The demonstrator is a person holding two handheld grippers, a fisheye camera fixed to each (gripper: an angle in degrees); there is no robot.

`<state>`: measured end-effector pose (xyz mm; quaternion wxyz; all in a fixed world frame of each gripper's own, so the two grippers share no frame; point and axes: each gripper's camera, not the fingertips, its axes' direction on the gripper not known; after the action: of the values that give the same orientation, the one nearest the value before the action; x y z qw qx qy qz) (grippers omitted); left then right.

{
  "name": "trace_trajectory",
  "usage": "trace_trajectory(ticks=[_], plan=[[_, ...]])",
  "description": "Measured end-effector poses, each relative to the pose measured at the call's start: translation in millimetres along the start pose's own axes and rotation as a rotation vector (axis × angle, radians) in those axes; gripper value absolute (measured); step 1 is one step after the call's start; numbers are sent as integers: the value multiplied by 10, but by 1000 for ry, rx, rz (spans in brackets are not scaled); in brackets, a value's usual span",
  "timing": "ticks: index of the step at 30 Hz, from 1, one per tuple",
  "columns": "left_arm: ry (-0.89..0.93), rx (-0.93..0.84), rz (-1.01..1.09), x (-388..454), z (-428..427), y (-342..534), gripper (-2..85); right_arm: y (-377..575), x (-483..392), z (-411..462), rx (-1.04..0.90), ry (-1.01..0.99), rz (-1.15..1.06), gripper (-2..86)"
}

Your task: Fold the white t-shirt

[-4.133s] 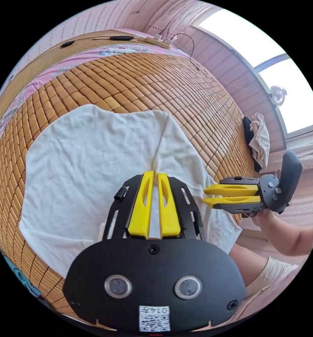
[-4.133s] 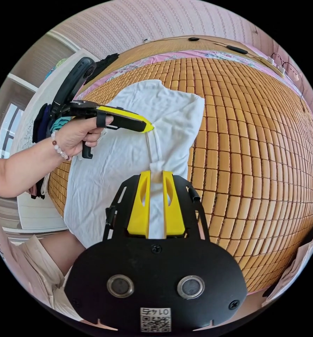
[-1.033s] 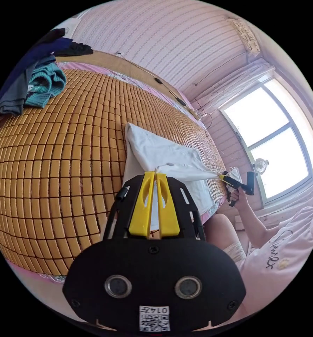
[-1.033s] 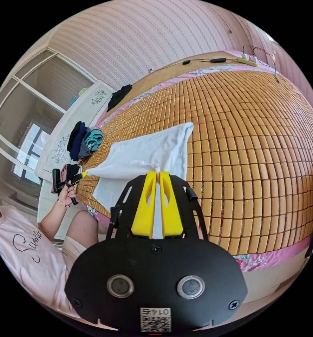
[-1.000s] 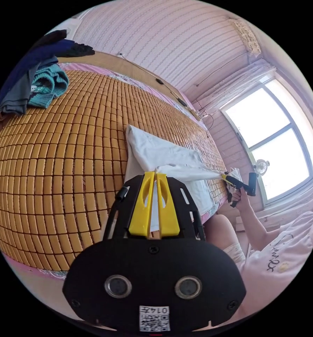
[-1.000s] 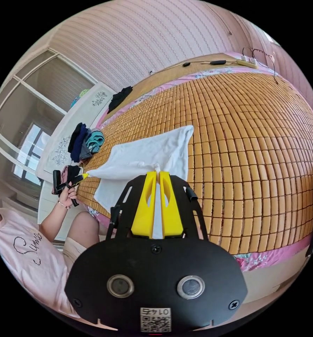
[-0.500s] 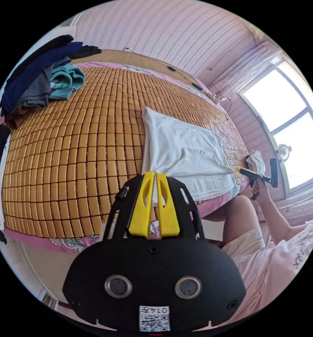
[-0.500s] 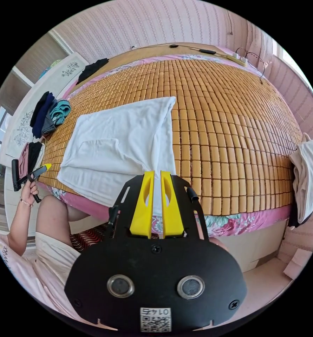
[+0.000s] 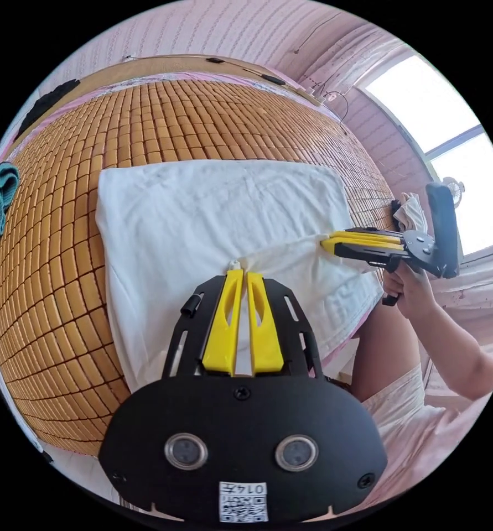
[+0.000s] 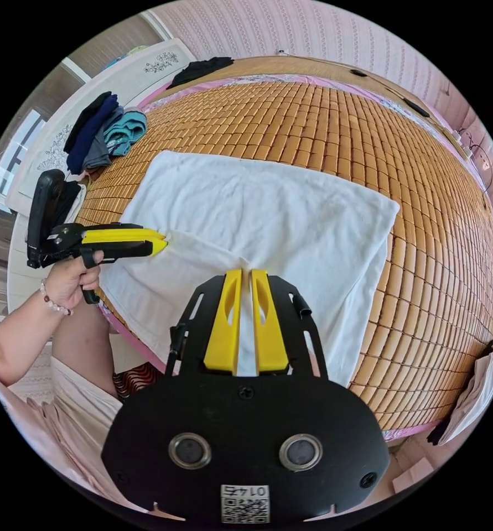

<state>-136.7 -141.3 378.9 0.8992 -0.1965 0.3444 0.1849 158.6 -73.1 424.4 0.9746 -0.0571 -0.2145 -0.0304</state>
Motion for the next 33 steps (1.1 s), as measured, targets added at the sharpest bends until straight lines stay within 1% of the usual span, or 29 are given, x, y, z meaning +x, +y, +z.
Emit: trace_trajectory(ticks=[5,8,12,15,18,20,22,23,25,27,30,33], plan=[[56,75,109,196,-289,464,-7,364,-205,-284,110,-119,-98,6],[106,65,128,311,-371,899,-2,684,-406,-324,87,-139,-183,6],[107,12,80,358,-316,1349,33,970,-564,-197,10,-94,-170,20],[65,24,73,449,-237,1402,44,931,-707,-130,8,-86,-159,51],[20,34,70,579,-42,1275,60,741,-957,24,-1,-92,-182,82],[2,2,79,675,134,1171,75,615,-1113,199,-43,-40,-193,90],[-60,-47,99,763,338,1103,72,501,-1226,449,-128,54,-190,55],[-95,-105,118,796,485,1080,59,488,-1242,488,-146,66,-190,35],[-112,-105,118,808,531,1090,36,499,-1311,486,-150,57,-180,6],[-107,-115,120,816,529,1128,3,541,-1387,468,-149,57,-190,2],[-120,-177,129,808,644,1223,-6,579,-1466,517,-157,75,-193,6],[-100,-194,105,758,719,1325,-4,533,-1471,559,-177,78,-170,26]])
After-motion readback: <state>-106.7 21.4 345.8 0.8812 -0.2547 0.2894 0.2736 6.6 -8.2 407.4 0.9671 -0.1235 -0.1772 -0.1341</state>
